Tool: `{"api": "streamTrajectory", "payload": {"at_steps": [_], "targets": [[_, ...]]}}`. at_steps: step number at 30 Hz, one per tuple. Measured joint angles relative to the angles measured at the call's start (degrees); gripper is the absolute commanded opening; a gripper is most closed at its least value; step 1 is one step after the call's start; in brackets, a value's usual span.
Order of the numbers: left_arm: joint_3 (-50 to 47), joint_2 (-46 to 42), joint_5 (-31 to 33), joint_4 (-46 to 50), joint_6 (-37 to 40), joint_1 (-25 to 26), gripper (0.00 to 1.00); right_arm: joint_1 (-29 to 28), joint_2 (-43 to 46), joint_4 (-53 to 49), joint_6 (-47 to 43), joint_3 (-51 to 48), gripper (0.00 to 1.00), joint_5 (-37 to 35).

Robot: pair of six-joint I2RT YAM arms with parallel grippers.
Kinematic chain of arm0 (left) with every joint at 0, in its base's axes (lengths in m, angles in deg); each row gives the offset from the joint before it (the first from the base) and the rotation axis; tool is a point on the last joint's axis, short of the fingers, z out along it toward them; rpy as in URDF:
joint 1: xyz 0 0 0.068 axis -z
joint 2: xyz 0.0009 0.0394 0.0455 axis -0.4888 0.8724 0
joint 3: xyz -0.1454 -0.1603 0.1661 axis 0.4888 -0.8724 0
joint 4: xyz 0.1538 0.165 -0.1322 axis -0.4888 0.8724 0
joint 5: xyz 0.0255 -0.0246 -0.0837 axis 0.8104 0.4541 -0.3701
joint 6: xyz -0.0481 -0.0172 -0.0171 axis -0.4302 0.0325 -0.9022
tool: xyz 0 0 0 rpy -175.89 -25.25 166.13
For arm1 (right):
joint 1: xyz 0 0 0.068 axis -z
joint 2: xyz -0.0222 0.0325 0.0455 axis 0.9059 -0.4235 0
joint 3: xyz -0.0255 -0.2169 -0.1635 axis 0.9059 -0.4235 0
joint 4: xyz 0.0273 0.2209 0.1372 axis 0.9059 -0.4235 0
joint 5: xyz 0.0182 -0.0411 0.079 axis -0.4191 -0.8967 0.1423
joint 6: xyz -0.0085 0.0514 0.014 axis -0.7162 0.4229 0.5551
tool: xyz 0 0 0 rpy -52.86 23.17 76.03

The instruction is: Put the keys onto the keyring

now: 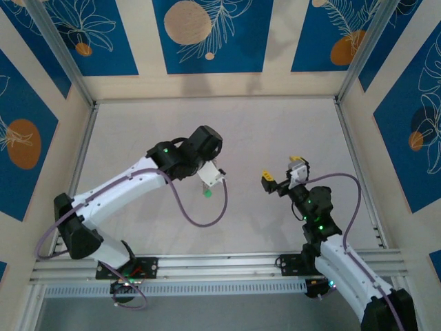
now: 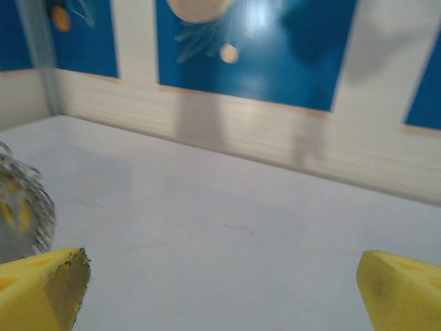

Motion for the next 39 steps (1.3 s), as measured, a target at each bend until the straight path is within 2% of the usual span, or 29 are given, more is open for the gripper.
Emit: {"api": "streamTrajectory", "payload": {"at_steps": [3, 11, 21, 30, 39], "targets": [[2.0, 3.3, 3.4, -0.8, 1.5, 0.0, 0.00, 2.6, 3.1, -3.7, 0.0, -1.6, 0.99, -1.3], [11.2, 10.5, 5.4, -1.0, 5.0, 0.1, 0.00, 7.1, 10.1, -7.5, 0.8, -6.6, 0.99, -2.2], [13.6, 15.5, 7.4, -2.6, 7.8, 0.6, 0.00, 8.1, 12.2, -8.7, 0.7, -6.6, 0.99, 0.5], [18.6, 19.9, 3.7, -3.7, 5.5, 3.1, 0.00, 8.2, 12.2, -8.7, 0.4, -6.6, 0.99, 1.8], [23.1, 27.3, -5.6, -4.0, -3.1, 3.2, 0.00, 8.5, 12.2, -8.7, -0.4, -6.6, 0.99, 3.5]]}}
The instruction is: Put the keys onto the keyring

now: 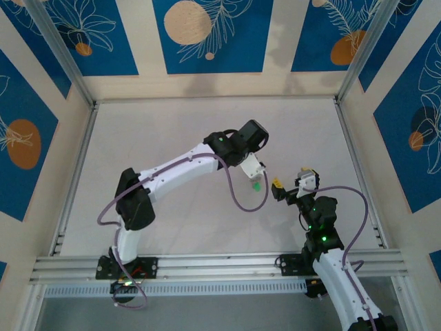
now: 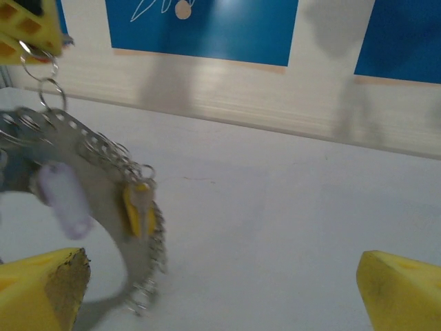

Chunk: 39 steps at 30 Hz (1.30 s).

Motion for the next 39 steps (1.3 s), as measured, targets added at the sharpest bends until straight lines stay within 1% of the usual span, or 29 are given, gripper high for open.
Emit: {"api": "streamTrajectory", "payload": {"at_steps": [3, 6, 10, 21, 29, 30, 32, 33, 37, 38, 39], "targets": [[0.0, 0.9, -2.6, 0.2, -2.7, -0.8, 0.00, 0.0, 0.0, 0.0, -0.2, 0.0, 0.99, 0.3], [-0.5, 1.4, -4.0, 0.0, -5.1, -2.8, 0.00, 0.0, -0.1, 0.0, -0.2, 0.0, 0.99, 0.5], [-4.7, 1.5, -5.0, -1.2, -7.5, -6.2, 0.00, 0.1, -0.1, 0.0, -0.2, 0.0, 0.99, 0.5], [-13.4, 2.9, -4.1, -1.2, -10.9, -11.1, 0.00, 0.3, -0.1, 0.0, -0.2, 0.0, 0.99, 0.7], [-17.0, 4.7, -4.5, -3.1, -13.9, -17.7, 0.00, 0.3, -0.1, 0.0, -0.2, 0.0, 0.99, 0.7], [-17.6, 5.0, -4.7, -3.5, -14.5, -18.5, 0.02, 0.3, -0.1, 0.0, -0.2, 0.0, 0.99, 0.7], [-18.2, 5.6, -5.1, -4.3, -15.8, -19.8, 0.13, 0.3, -0.1, 0.0, -0.2, 0.0, 0.99, 0.7], [-18.6, 5.8, -5.3, -5.2, -16.6, -20.3, 0.17, 0.3, -0.1, 0.0, -0.2, 0.0, 0.99, 0.7], [-20.1, 5.9, -6.3, -8.4, -20.7, -21.9, 0.21, 0.4, -0.1, 0.0, -0.2, 0.0, 0.99, 0.7], [-20.3, 5.9, -6.4, -9.0, -21.4, -22.2, 0.28, 0.4, -0.1, 0.0, -0.2, 0.0, 0.99, 0.7], [-20.4, 5.9, -6.7, -9.7, -22.3, -22.6, 0.44, 0.4, -0.1, 0.0, -0.2, 0.0, 0.99, 0.7]]}}
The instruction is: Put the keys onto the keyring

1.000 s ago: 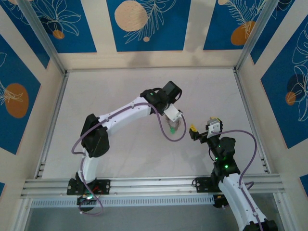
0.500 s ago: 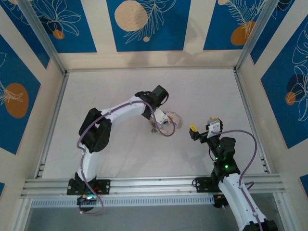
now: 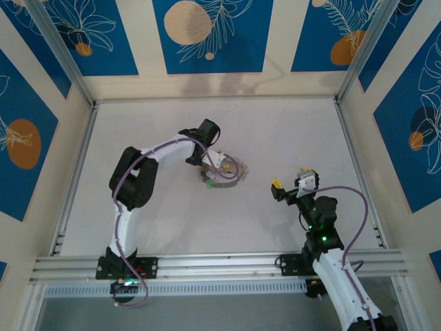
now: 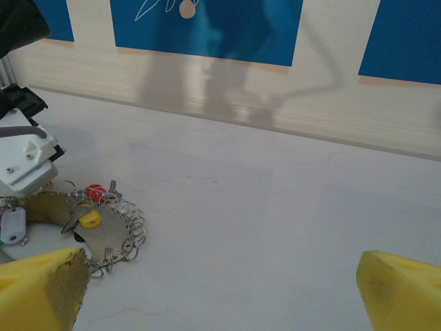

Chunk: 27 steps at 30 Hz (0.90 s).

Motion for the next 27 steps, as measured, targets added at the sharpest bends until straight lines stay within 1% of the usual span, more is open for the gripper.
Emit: {"api": "streamTrajectory", "payload": {"at_steps": [1, 2, 5, 7, 8, 9, 14, 19, 23, 27], "targets": [[-0.2, 0.0, -0.3, -0.7, -0.9, -0.3, 0.58, 0.0, 0.0, 0.0, 0.0, 0.0, 0.99, 0.0], [-0.5, -0.1, -0.5, -1.4, -1.7, -0.6, 0.64, 0.0, 0.0, 0.0, 0.0, 0.0, 0.99, 0.0], [-2.7, -1.5, -1.1, -4.0, -5.0, -2.3, 0.65, 0.0, 0.0, 0.0, 0.0, 0.0, 0.99, 0.0], [-5.1, -4.0, -1.5, -5.7, -7.9, -3.7, 0.67, 0.0, -0.6, 0.1, 0.0, 0.0, 0.99, 0.0], [-6.4, -5.7, -1.7, -6.9, -9.6, -4.3, 0.97, 0.0, -1.1, 0.2, 0.1, 0.0, 0.99, 0.0], [-8.2, -8.0, -2.0, -8.5, -11.2, -5.0, 1.00, 0.0, -1.8, 0.5, 0.2, 0.0, 0.99, 0.0], [-18.3, -23.1, -5.0, -18.8, -24.0, -8.0, 1.00, 0.0, -8.7, 4.3, 0.9, 0.0, 0.99, 0.6], [-32.7, -36.6, -7.8, -33.2, -36.9, -11.1, 1.00, 0.1, -19.9, 10.5, 1.7, 0.0, 0.99, 0.8], [-45.7, -42.2, -8.7, -41.3, -45.2, -14.1, 1.00, 1.1, -28.6, 15.4, 2.0, 0.4, 0.99, 0.9], [-56.9, -46.8, -9.9, -45.3, -52.5, -19.7, 1.00, 2.6, -37.2, 19.2, 2.6, 3.6, 0.99, 1.0]]}}
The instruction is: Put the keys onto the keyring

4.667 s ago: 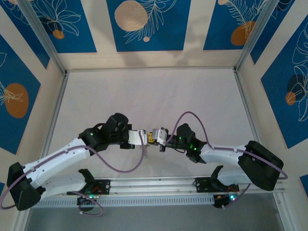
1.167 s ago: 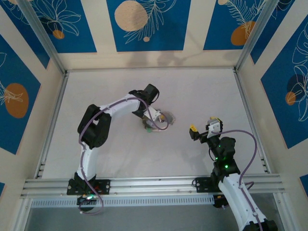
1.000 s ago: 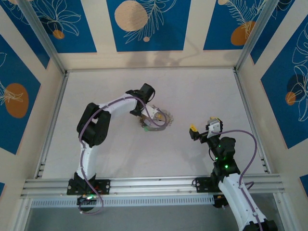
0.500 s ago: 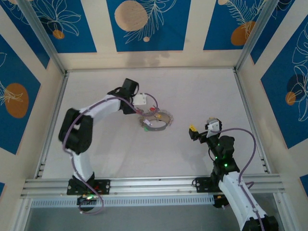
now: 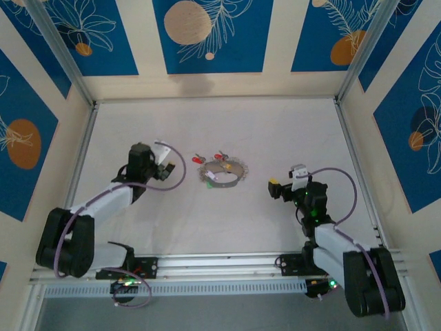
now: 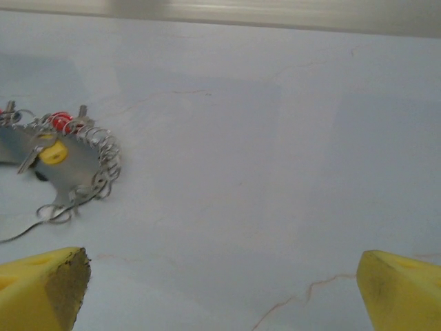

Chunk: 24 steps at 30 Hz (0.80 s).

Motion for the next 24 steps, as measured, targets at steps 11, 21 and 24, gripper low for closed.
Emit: {"api": "streamTrajectory", "payload": {"at_steps": [11, 21, 24], "targets": [[-12.2, 0.4, -2.2, -16.6, -14.5, -6.9, 1.00, 2.2, -22.6, 16.4, 0.4, 8.2, 0.99, 0.2], [-11.3, 15.2, -6.6, -30.8, -18.9, -11.1, 1.00, 2.0, -30.8, 20.0, 0.6, 11.7, 0.99, -0.2], [-11.2, 15.3, -7.0, -31.7, -19.5, -11.1, 1.00, 2.0, -30.8, 20.0, 0.6, 12.1, 0.99, -0.2]]}}
